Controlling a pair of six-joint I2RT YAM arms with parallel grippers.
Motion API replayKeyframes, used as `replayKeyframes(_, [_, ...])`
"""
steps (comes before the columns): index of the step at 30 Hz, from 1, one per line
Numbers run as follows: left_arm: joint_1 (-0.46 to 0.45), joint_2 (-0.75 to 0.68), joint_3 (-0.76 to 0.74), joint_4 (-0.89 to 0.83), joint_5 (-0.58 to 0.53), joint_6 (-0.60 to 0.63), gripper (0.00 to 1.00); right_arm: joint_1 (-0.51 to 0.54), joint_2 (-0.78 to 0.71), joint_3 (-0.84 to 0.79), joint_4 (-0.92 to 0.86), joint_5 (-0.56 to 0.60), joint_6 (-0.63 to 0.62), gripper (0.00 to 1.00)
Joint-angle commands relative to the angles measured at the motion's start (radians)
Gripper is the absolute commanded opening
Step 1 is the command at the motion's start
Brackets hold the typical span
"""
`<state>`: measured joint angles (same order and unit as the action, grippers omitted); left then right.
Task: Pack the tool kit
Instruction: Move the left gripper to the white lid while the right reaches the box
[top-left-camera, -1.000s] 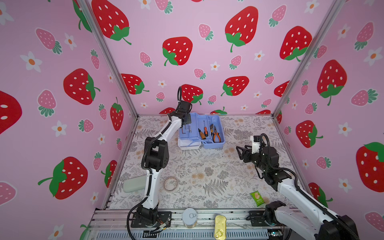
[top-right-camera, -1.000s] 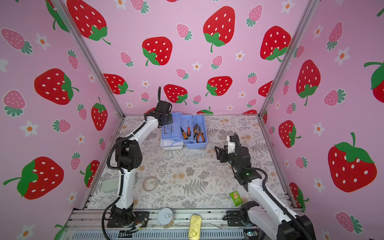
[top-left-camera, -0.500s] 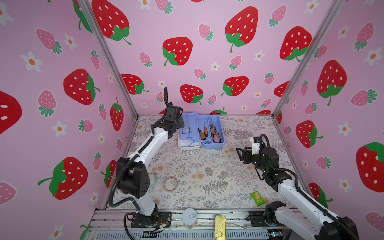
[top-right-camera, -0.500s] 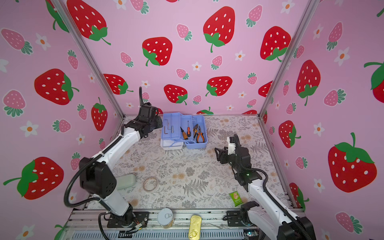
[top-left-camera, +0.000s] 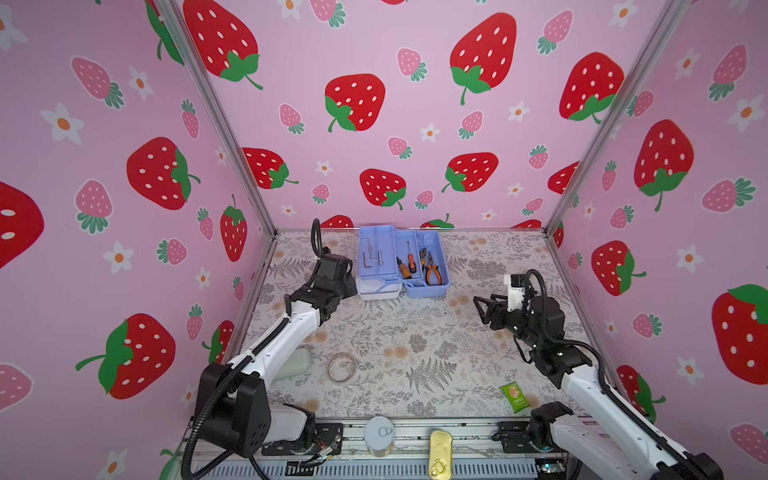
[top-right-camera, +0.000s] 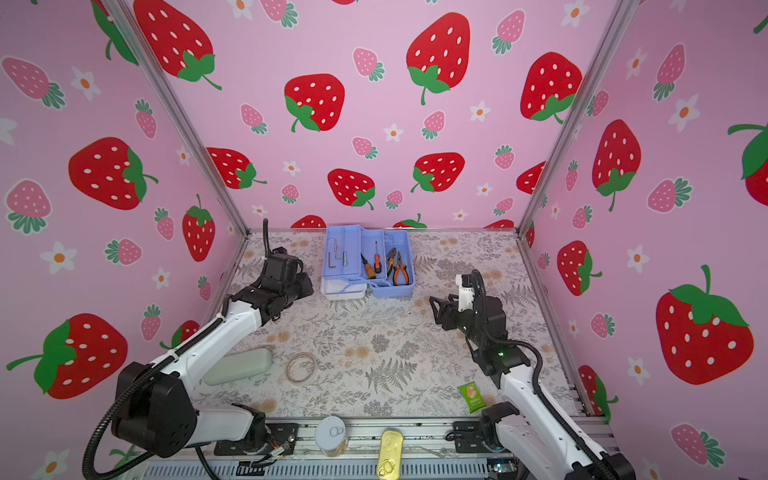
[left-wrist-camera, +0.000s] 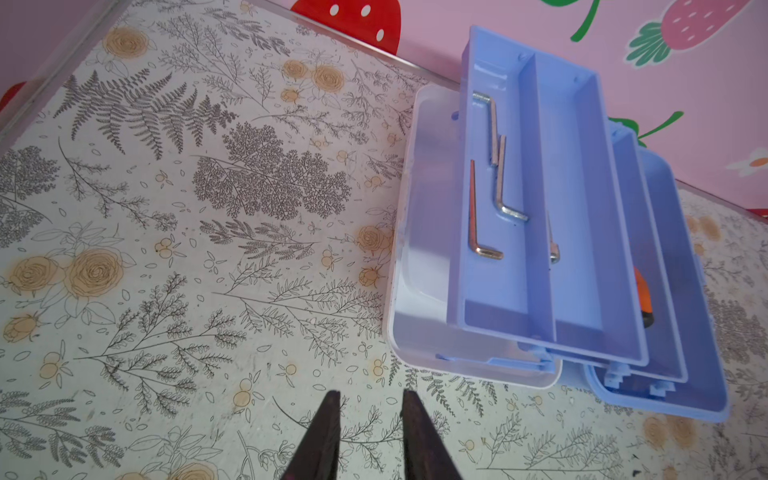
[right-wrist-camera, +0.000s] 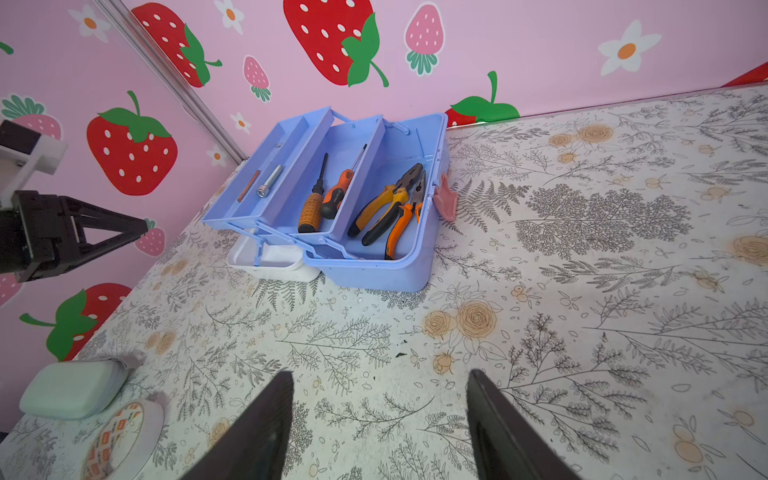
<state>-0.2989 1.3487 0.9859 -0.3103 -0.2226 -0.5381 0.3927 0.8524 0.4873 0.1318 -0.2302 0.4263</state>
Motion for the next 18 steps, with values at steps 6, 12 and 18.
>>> replayKeyframes(6, [0.010,0.017,-0.054,0.029,0.026,-0.049,0.40,-0.005,0.051,0.040,-0.017,-0.016,0.038,0.75])
replayKeyframes(12, [0.020,0.062,-0.074,0.069,0.072,-0.065,0.41,-0.005,0.132,0.065,-0.017,0.044,0.053,0.77])
replayKeyframes(18, [0.022,0.125,-0.081,0.119,0.122,-0.072,0.41,-0.006,0.229,0.116,-0.012,0.067,0.049,0.73])
